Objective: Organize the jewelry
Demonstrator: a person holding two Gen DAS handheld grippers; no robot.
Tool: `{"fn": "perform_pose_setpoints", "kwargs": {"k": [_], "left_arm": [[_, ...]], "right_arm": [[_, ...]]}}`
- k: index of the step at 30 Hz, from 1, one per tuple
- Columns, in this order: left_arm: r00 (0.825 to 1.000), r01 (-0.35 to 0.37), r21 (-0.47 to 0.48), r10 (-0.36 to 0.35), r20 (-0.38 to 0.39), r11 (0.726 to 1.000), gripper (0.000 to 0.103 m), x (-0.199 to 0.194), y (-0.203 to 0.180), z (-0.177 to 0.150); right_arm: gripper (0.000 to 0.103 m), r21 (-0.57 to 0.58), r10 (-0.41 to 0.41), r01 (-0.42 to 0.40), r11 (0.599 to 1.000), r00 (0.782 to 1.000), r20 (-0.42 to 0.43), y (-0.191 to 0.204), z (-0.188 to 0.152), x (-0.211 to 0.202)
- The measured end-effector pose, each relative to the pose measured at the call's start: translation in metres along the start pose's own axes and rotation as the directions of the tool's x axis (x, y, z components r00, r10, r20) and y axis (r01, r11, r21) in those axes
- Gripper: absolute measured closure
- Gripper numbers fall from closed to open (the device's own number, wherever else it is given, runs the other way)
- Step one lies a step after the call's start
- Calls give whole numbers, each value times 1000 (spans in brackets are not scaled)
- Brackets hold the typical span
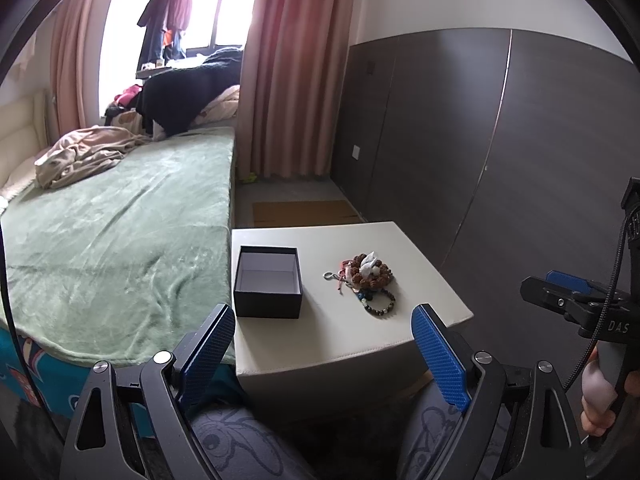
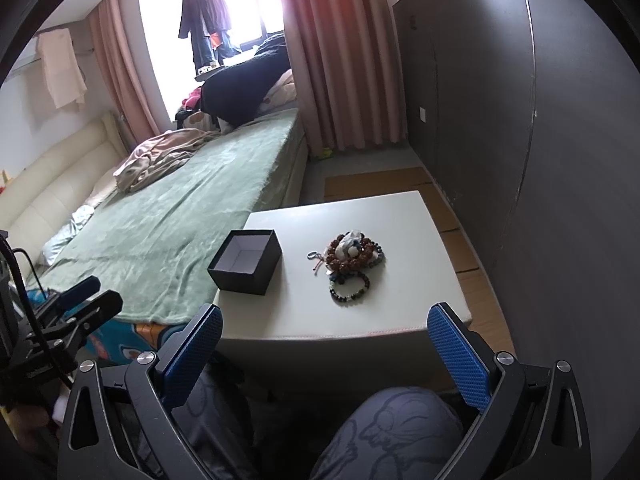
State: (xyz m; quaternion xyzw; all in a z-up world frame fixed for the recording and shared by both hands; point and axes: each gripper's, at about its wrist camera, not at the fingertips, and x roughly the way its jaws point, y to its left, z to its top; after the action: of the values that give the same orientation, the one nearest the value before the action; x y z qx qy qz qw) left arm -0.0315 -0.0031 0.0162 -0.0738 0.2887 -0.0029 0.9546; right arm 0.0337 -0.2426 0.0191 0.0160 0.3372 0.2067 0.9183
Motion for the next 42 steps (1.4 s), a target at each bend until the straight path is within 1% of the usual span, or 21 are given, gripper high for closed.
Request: {"fn": "perform_pose_setpoints", "kwargs": {"k": [4, 7, 14, 20, 25, 27, 31, 33, 35, 39, 42], "left_arm": [[1000, 1, 0, -1, -8, 1000, 13, 3, -2, -1], [1000, -1, 3, 1, -16, 1000, 13, 12, 0, 2], [999, 0, 21, 1, -48, 1000, 13, 37, -2, 12], [997, 11, 30, -8, -75, 999, 13, 66, -6, 19], [993, 41, 44, -35, -117, 998, 13, 99, -15, 26], [990, 51, 53, -43, -133, 997, 15, 111, -20, 29], [981, 84, 66, -71, -180, 994, 25, 139, -30, 38], [977, 94, 69, -79, -197, 993, 28, 148, -35, 41], [973, 109, 72, -91, -214, 991, 32, 160, -40, 47], [962, 130, 83, -106, -252, 988, 38, 185, -50, 55], [953, 137, 90, -106, -285, 986, 40, 204, -57, 59]], "right_arm": [[0, -6, -1, 1, 1000, 1000, -9, 5, 0, 1], [0, 5, 11, -10, 1000, 1000, -25, 3, 1, 6], [0, 21, 16, -15, 1000, 999, -28, 0, 11, 17], [0, 75, 6, -2, 997, 999, -50, -23, 18, 42], [1, 139, 11, 1, 990, 996, -84, -49, 18, 68], [1, 164, 14, 2, 987, 995, -100, -59, 19, 78], [2, 212, 22, 6, 977, 991, -129, -76, 23, 94], [5, 233, 29, 6, 972, 989, -143, -84, 26, 101], [9, 249, 34, 6, 968, 987, -159, -93, 29, 109], [10, 264, 34, 16, 964, 983, -182, -108, 36, 125], [16, 283, 47, 11, 959, 979, -197, -117, 38, 135]]}}
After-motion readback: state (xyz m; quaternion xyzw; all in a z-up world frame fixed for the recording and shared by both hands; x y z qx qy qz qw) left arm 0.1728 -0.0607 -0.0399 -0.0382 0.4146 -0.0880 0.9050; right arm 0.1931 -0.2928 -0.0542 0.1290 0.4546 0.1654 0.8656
